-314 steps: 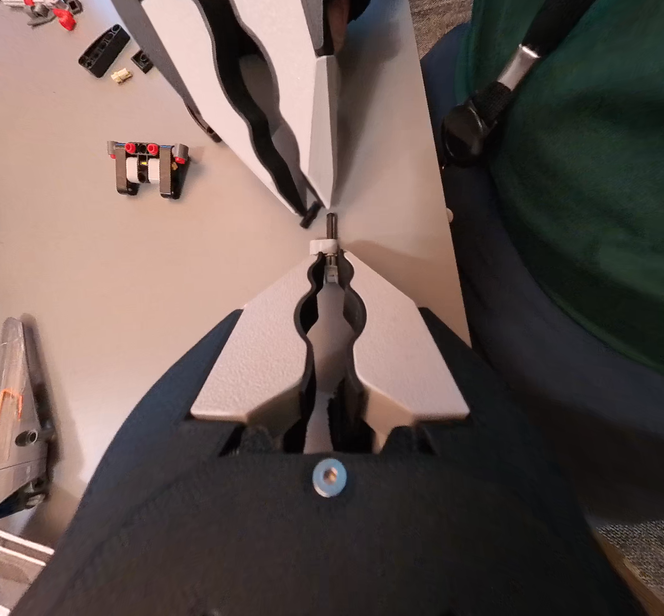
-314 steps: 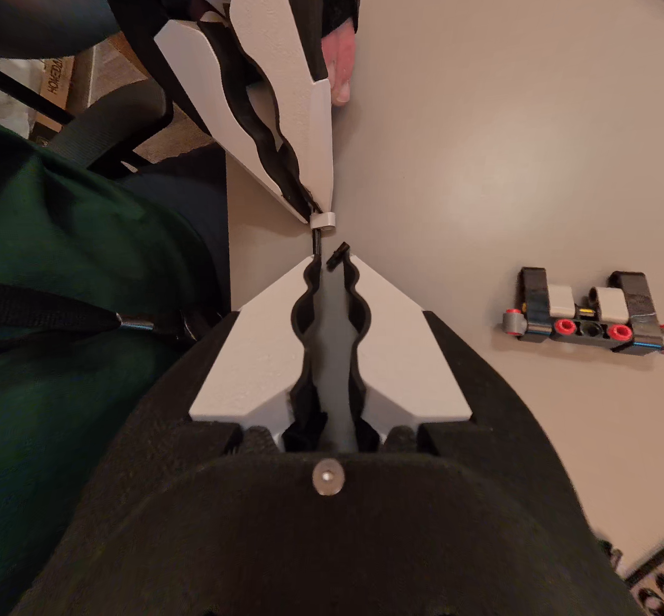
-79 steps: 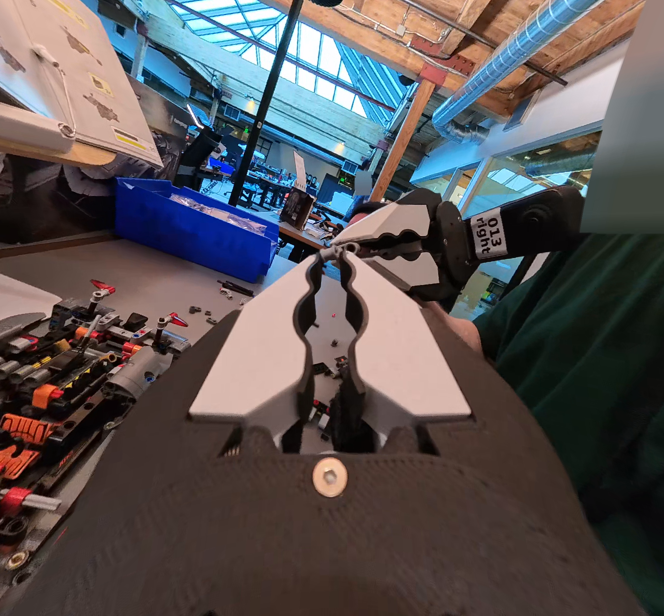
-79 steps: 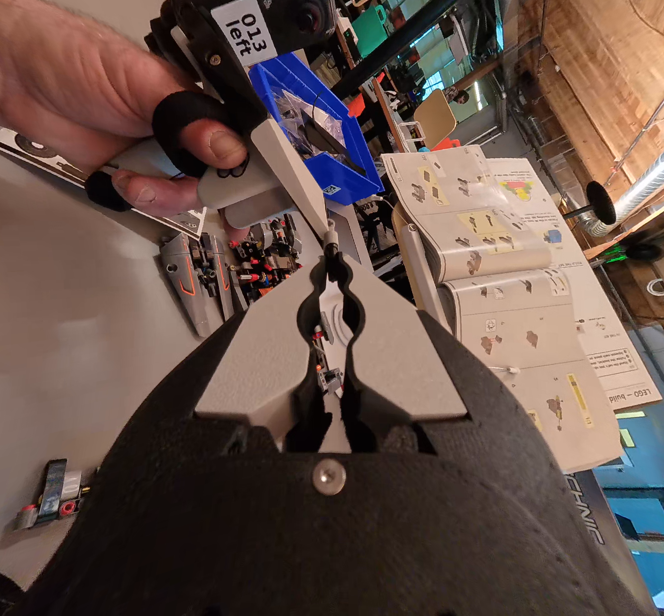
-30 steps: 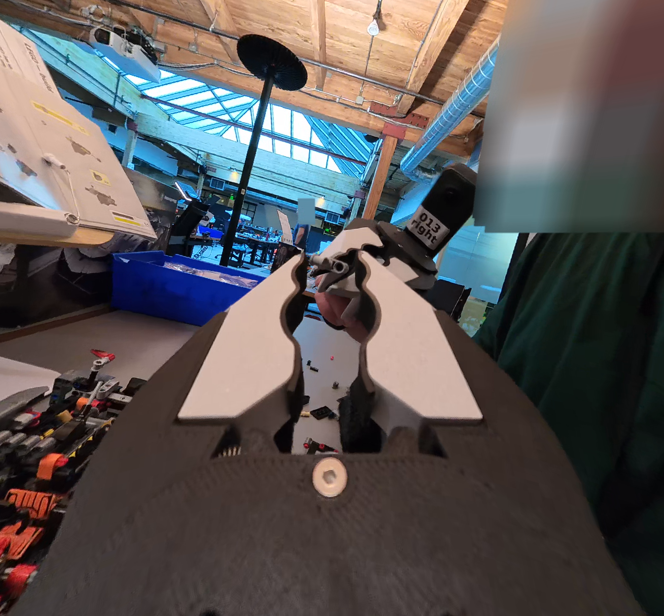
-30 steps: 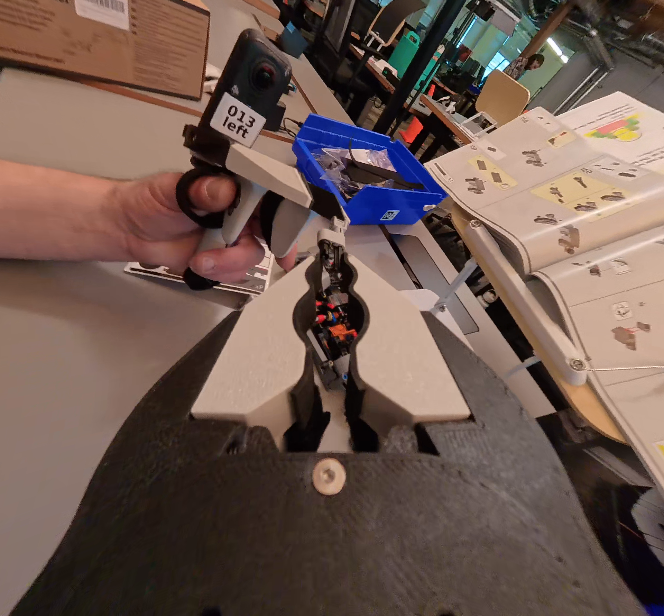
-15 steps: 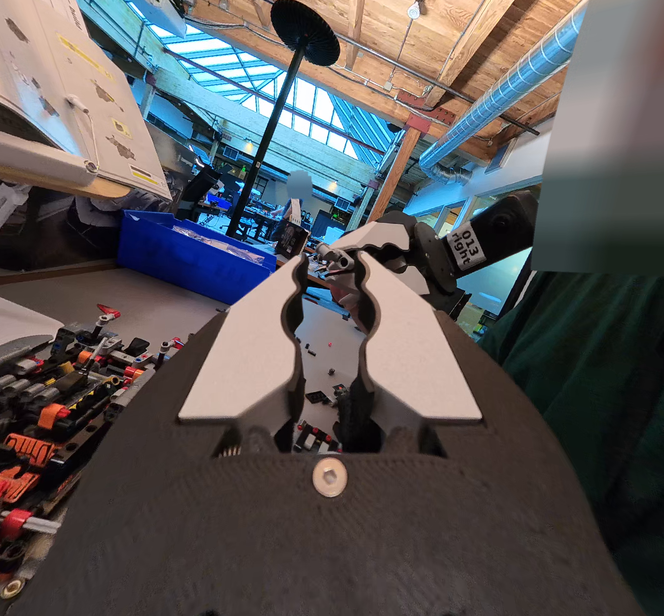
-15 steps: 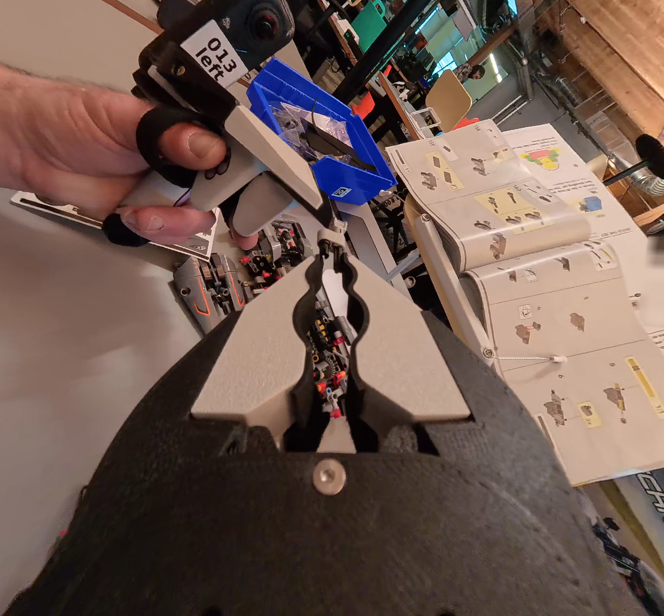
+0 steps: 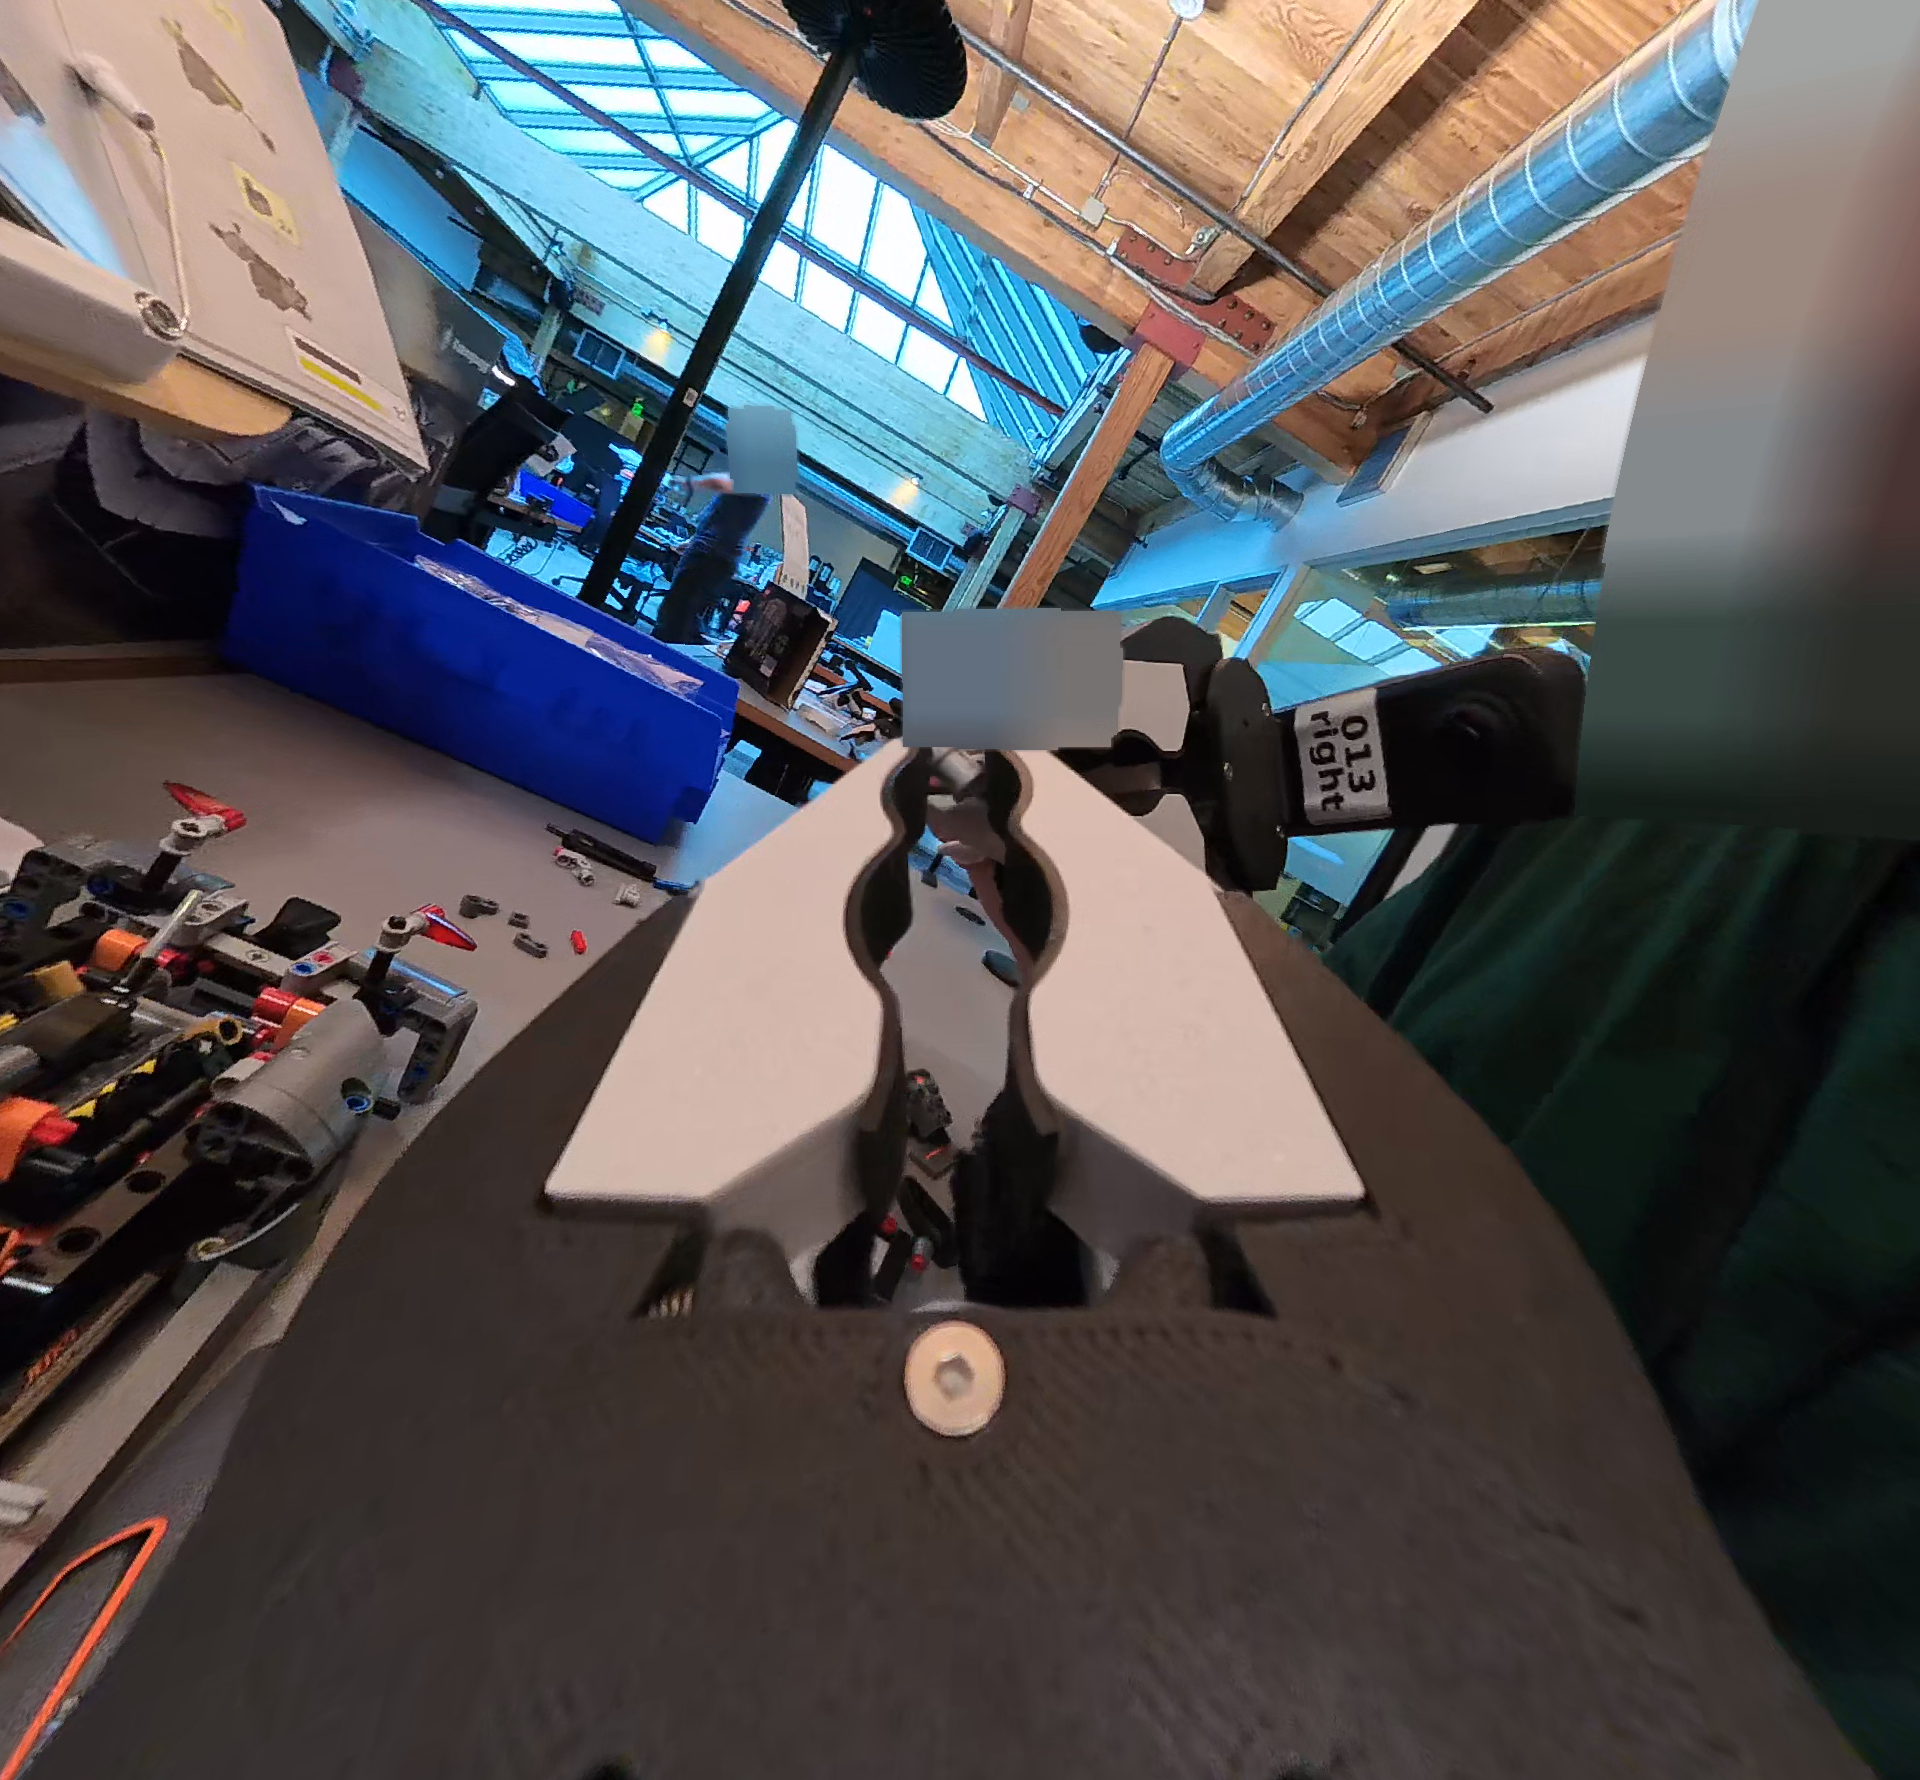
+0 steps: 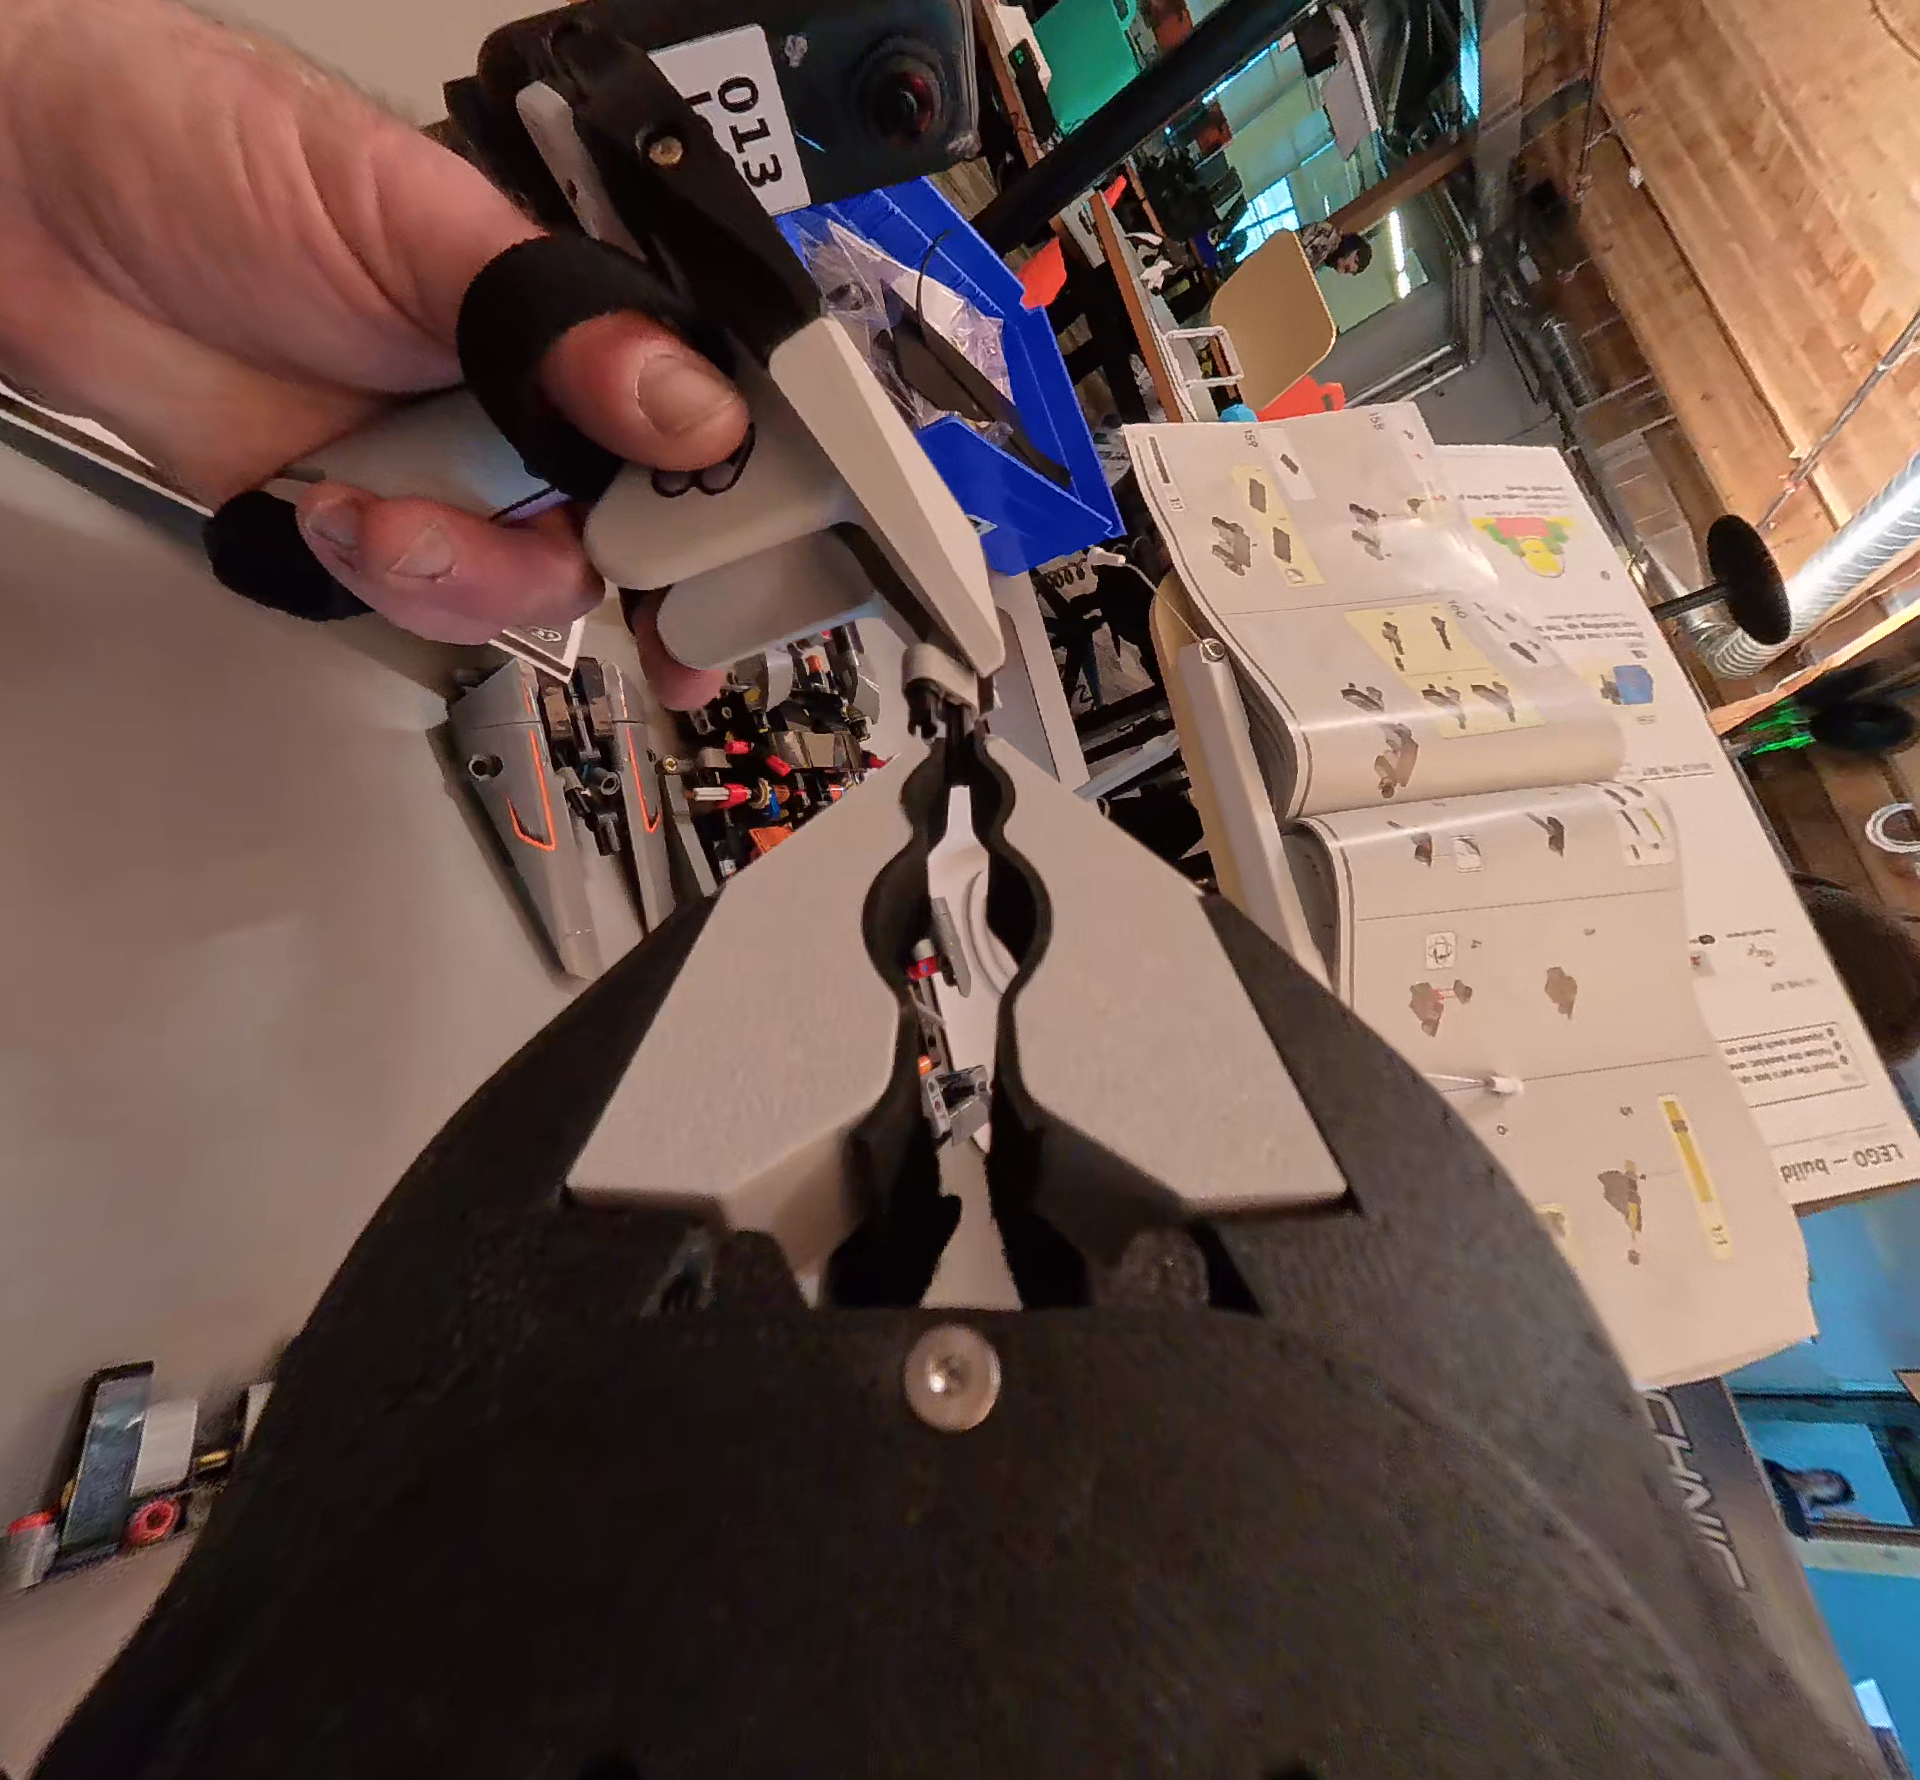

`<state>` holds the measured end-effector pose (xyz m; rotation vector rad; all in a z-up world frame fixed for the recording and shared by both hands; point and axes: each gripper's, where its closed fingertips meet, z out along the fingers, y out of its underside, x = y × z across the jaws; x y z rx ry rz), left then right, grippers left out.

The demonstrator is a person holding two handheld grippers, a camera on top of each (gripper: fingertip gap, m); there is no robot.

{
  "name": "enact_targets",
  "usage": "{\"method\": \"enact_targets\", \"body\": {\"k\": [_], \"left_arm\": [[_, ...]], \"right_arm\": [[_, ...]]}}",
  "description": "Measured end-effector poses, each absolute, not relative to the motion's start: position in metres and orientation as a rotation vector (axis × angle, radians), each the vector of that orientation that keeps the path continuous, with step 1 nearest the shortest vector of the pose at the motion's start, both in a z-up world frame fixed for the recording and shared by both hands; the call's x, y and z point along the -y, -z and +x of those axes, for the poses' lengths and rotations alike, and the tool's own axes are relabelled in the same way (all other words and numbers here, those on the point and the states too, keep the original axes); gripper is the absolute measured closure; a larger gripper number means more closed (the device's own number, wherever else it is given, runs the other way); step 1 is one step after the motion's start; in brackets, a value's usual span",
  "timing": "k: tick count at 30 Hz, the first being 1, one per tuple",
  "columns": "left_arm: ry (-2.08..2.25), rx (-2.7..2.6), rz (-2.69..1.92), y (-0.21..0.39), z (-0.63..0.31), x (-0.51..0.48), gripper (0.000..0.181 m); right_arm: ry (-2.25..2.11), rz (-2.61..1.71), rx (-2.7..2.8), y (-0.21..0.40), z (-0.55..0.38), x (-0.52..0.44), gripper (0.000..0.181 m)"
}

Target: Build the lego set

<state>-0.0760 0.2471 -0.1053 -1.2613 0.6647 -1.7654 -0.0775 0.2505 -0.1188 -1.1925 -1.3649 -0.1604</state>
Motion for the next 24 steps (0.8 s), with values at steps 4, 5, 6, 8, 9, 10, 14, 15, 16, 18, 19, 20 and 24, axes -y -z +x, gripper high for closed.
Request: {"method": "enact_targets", "body": {"k": [4, 5, 6, 8, 9, 10, 14, 15, 16, 18, 19, 20, 24], "left_arm": [[1.731, -0.65, -1.272, 0.108, -0.076, -0.251, 0.173], [1.721, -0.629, -1.274, 0.109, -0.078, -0.254, 0.173], [1.728, -0.619, -1.268, 0.108, -0.08, -0.255, 0.173], [1.721, -0.58, -1.258, 0.107, -0.084, -0.26, 0.173], [1.707, -0.571, -1.255, 0.106, -0.086, -0.262, 0.173], [1.706, -0.571, -1.251, 0.105, -0.087, -0.262, 0.173], [1.708, -0.553, -1.247, 0.105, -0.09, -0.264, 0.174], [1.712, -0.547, -1.245, 0.105, -0.09, -0.264, 0.174], [1.719, -0.541, -1.242, 0.104, -0.09, -0.264, 0.174], [1.726, -0.531, -1.243, 0.105, -0.09, -0.265, 0.173], [1.727, -0.528, -1.243, 0.105, -0.09, -0.265, 0.174], [1.732, -0.527, -1.241, 0.105, -0.09, -0.265, 0.173], [1.726, -0.529, -1.243, 0.105, -0.09, -0.265, 0.173]], "right_arm": [[0.134, -1.228, 1.357, 0.123, -0.076, -0.253, 0.18], [0.123, -1.239, 1.352, 0.123, -0.076, -0.253, 0.177], [0.116, -1.251, 1.346, 0.123, -0.074, -0.254, 0.174], [0.099, -1.27, 1.325, 0.12, -0.067, -0.254, 0.17], [0.082, -1.283, 1.312, 0.118, -0.064, -0.254, 0.168], [0.064, -1.297, 1.296, 0.116, -0.06, -0.253, 0.166], [0.0, -1.387, 1.252, 0.119, -0.036, -0.251, 0.158], [-0.013, -1.411, 1.237, 0.12, -0.029, -0.25, 0.157], [-0.025, -1.432, 1.222, 0.121, -0.022, -0.248, 0.156], [-0.018, -1.472, 1.195, 0.124, -0.006, -0.246, 0.156], [-0.003, -1.487, 1.184, 0.125, 0.003, -0.244, 0.156], [0.006, -1.502, 1.176, 0.127, 0.01, -0.242, 0.156], [-0.026, -1.567, 1.15, 0.135, 0.029, -0.232, 0.156]]}}
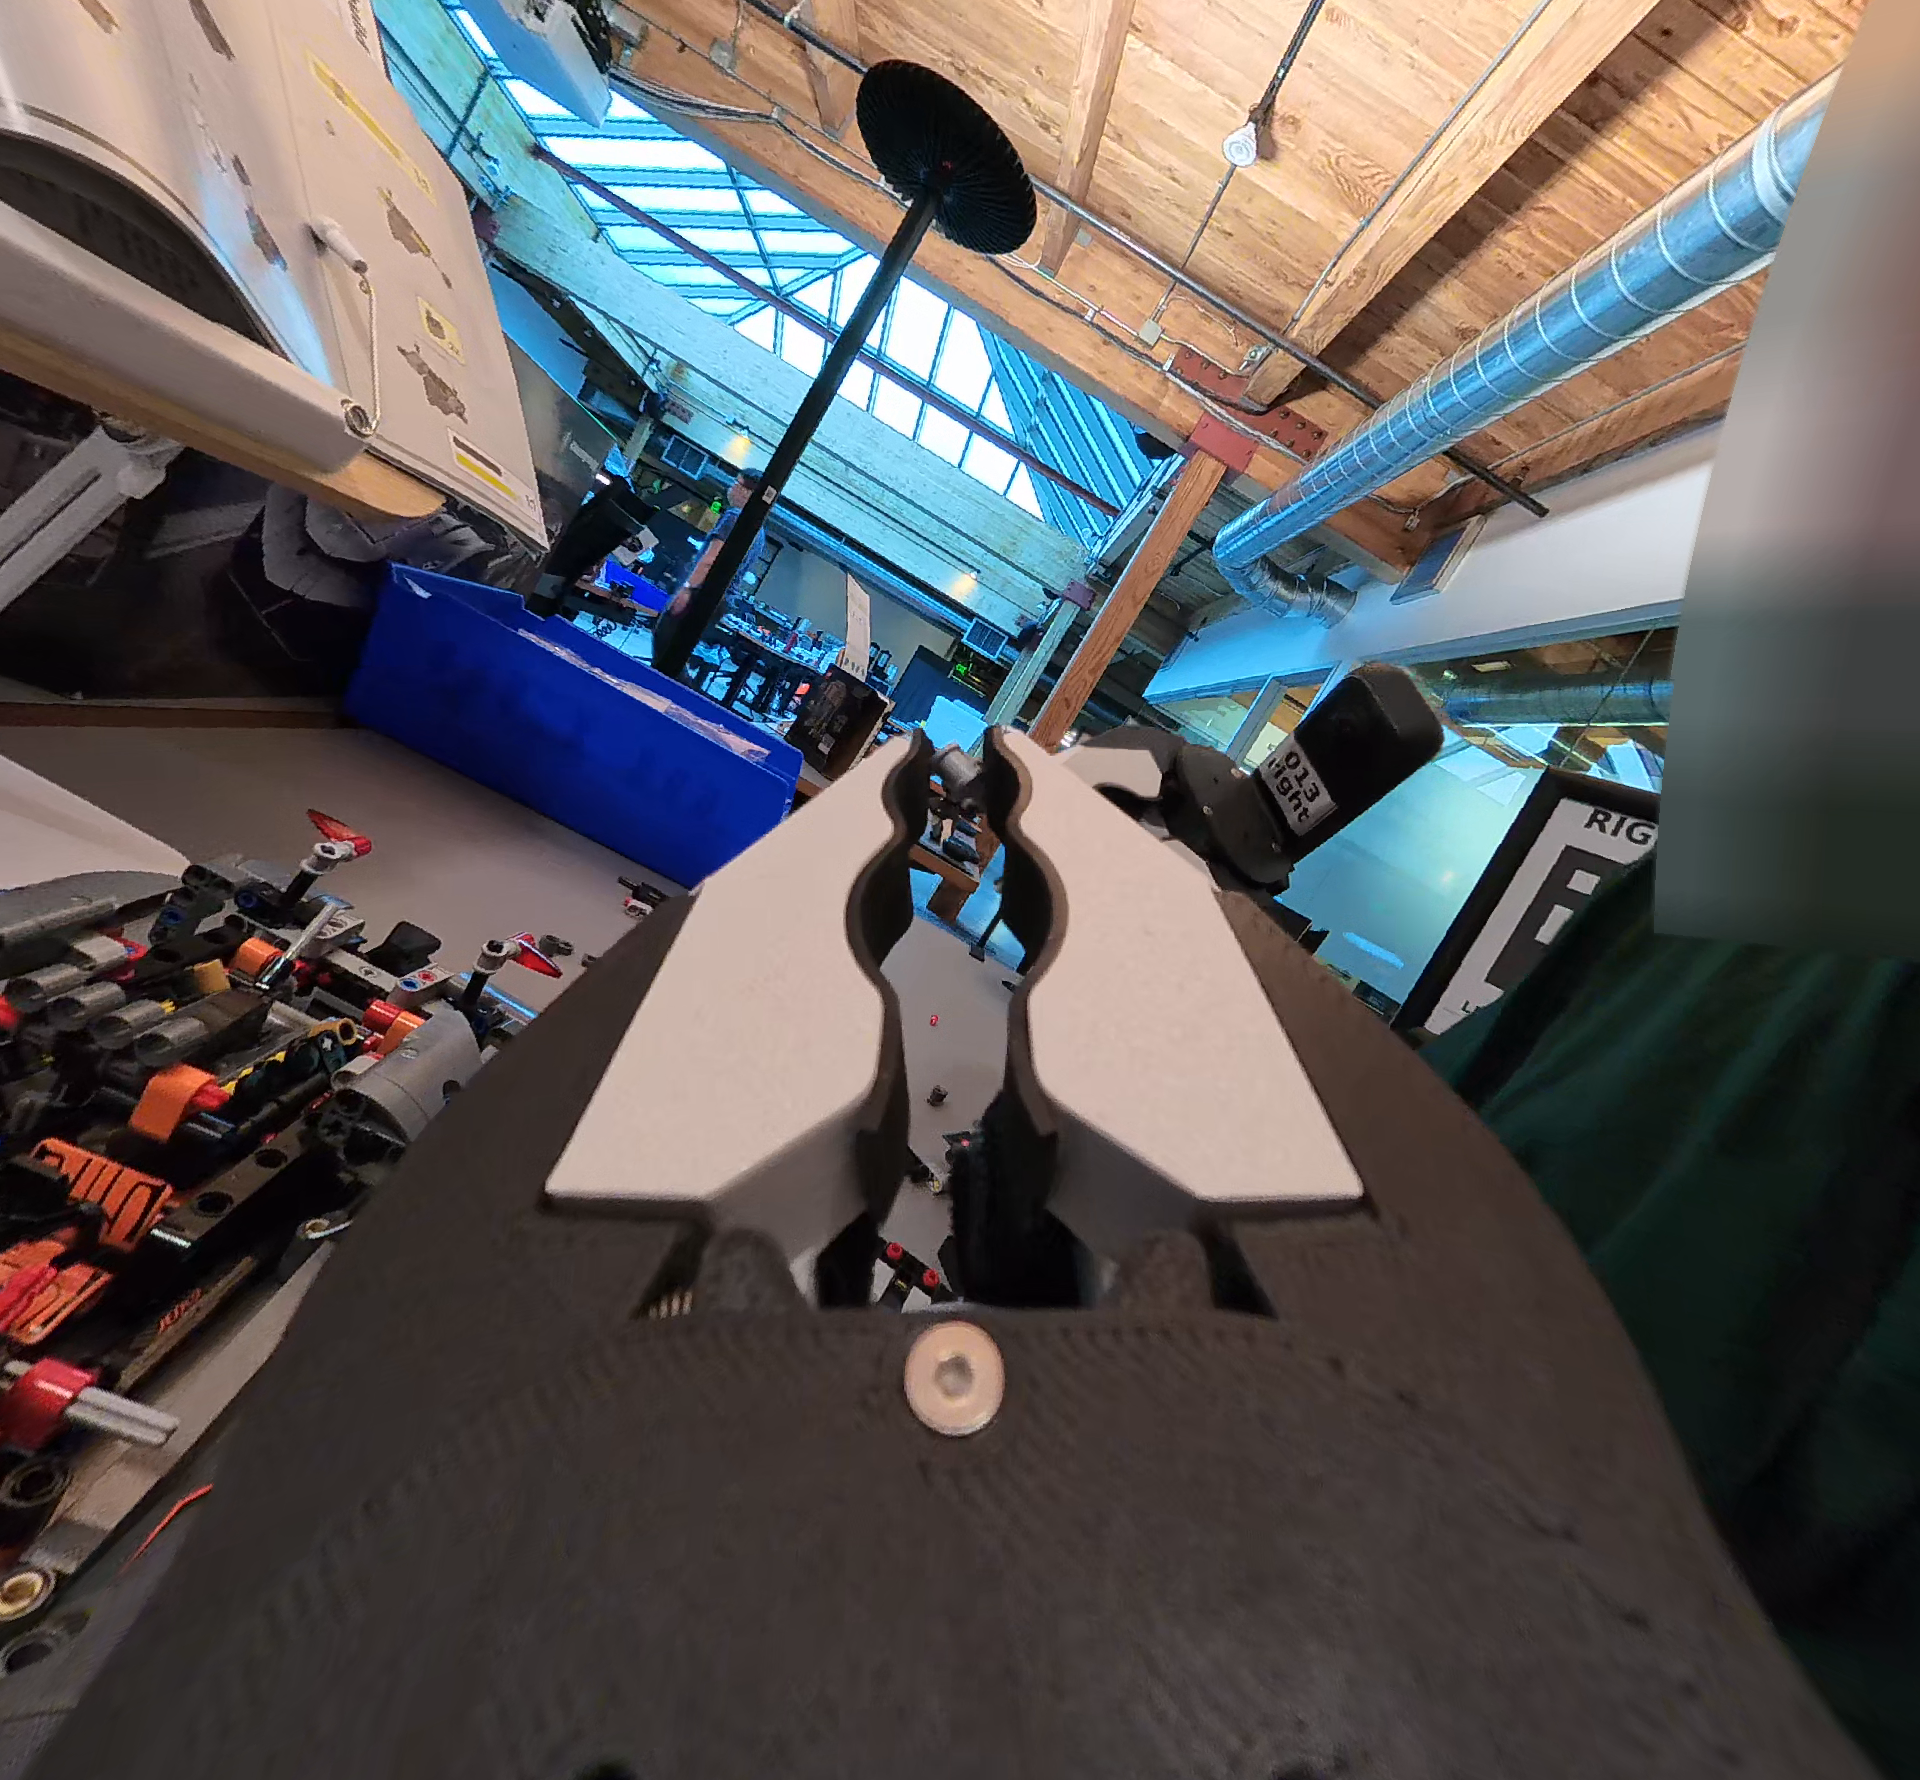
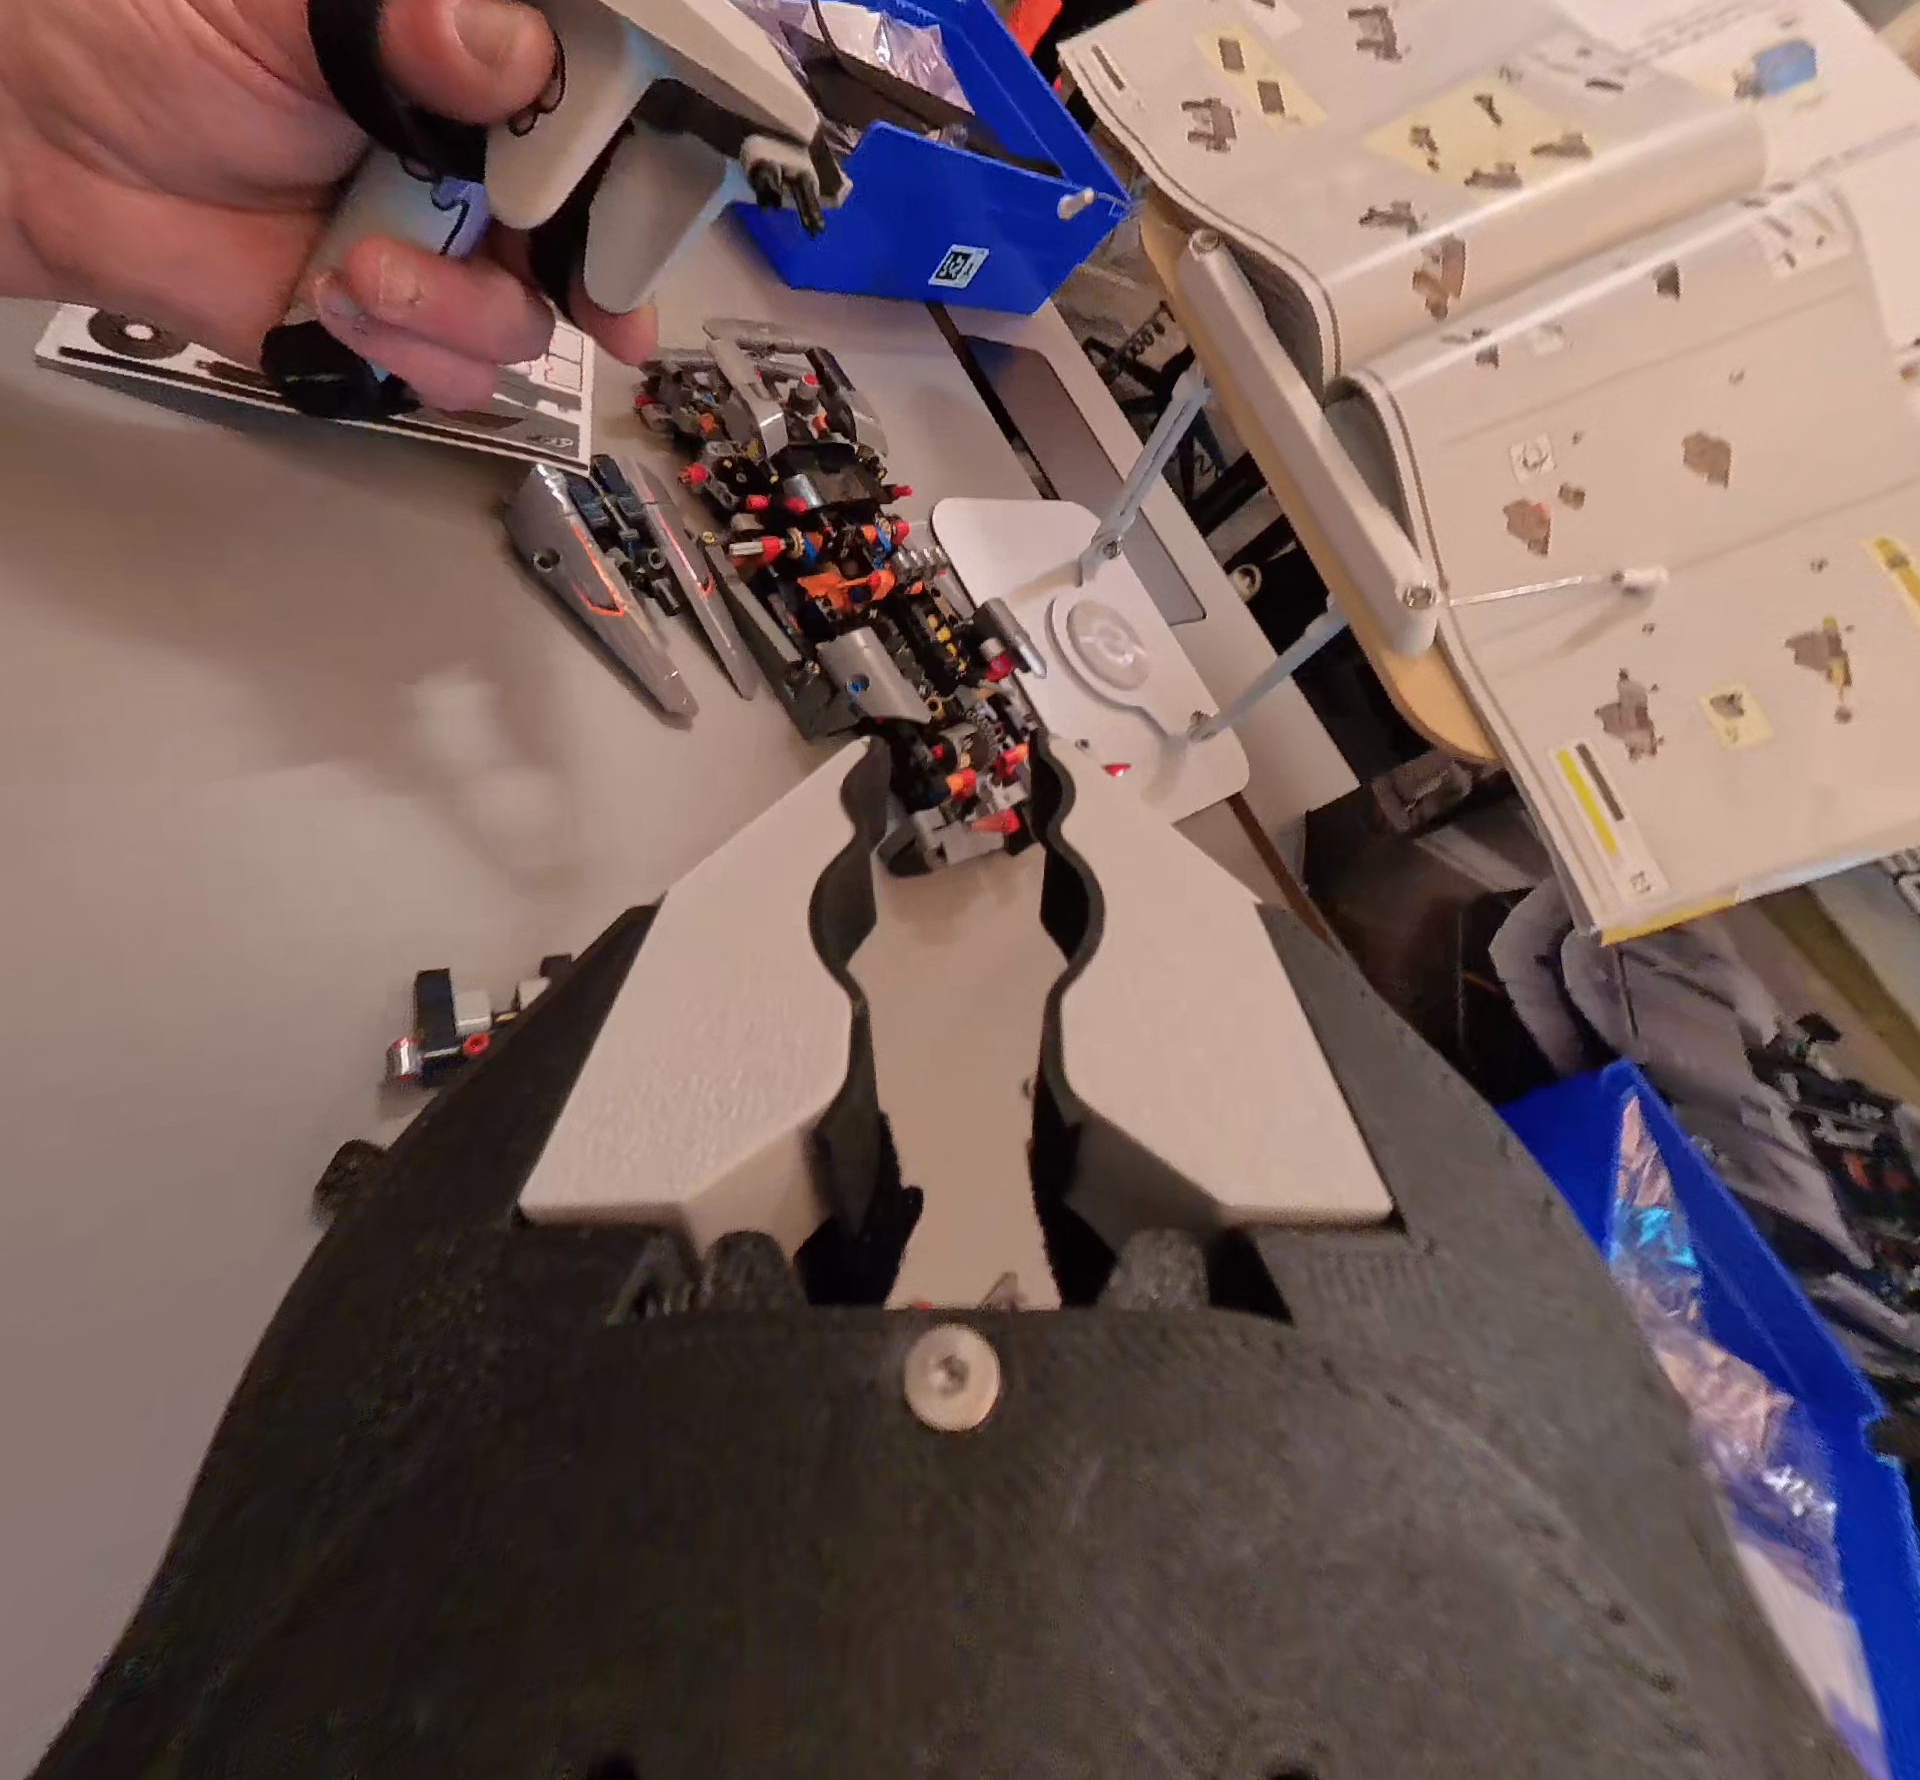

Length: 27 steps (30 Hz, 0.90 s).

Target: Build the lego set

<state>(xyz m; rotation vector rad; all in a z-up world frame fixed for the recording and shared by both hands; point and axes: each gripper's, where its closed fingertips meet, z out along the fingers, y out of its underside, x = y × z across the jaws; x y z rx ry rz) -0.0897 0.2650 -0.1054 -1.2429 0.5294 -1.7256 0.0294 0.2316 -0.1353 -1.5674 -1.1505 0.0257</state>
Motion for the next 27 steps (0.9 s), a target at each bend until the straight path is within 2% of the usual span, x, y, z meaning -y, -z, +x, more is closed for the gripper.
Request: {"method": "enact_targets", "body": {"k": [11, 12, 20, 27], "left_arm": [[1.71, -0.568, -1.274, 0.112, -0.083, -0.263, 0.173], [1.71, -0.574, -1.28, 0.113, -0.081, -0.262, 0.173], [1.712, -0.59, -1.306, 0.12, -0.075, -0.262, 0.173], [1.696, -0.613, -1.338, 0.128, -0.068, -0.261, 0.173]], "right_arm": [[-0.358, -1.914, 1.114, 0.19, 0.077, -0.173, 0.148], [-0.366, -1.94, 1.116, 0.197, 0.081, -0.167, 0.144], [-0.311, -2.189, 1.032, 0.245, 0.144, -0.141, 0.143], [-0.441, -2.16, 1.132, 0.257, 0.081, -0.132, 0.139]]}}
